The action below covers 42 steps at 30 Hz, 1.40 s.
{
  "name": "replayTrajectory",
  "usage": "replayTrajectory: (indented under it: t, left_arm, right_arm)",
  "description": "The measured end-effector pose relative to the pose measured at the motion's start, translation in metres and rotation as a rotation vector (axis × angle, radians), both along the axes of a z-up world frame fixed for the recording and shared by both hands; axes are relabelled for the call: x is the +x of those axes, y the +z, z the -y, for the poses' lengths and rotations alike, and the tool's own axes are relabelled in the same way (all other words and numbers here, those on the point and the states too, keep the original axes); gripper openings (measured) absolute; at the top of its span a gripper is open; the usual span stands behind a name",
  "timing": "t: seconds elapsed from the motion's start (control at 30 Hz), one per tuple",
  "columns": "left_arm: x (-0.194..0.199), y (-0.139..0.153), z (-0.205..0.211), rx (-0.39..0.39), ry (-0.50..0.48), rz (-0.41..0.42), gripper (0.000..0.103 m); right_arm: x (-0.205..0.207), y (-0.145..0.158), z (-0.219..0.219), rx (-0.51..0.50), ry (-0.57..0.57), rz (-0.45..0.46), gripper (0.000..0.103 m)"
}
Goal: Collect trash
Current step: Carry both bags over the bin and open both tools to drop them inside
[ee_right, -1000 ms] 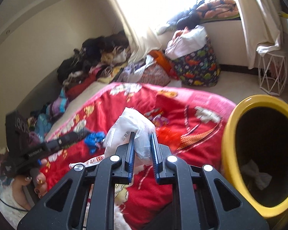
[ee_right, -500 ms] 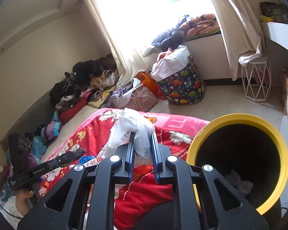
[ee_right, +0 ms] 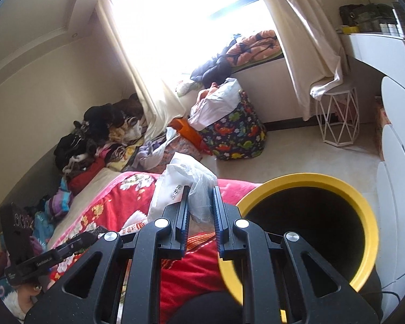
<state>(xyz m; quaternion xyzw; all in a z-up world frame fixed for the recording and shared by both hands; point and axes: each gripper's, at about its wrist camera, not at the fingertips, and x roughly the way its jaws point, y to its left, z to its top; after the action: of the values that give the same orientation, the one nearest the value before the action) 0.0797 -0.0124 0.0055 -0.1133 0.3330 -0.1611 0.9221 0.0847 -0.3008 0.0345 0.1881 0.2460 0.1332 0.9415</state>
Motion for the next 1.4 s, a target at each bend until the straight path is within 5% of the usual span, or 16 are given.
replayTrajectory:
  t: [1.4]
  left_arm:
    - [0.027,-0.017,0.134,0.055,-0.243,0.001,0.031]
  right_arm:
    - [-0.009,-0.038,0.12,0.012,-0.346,-0.045,0.015]
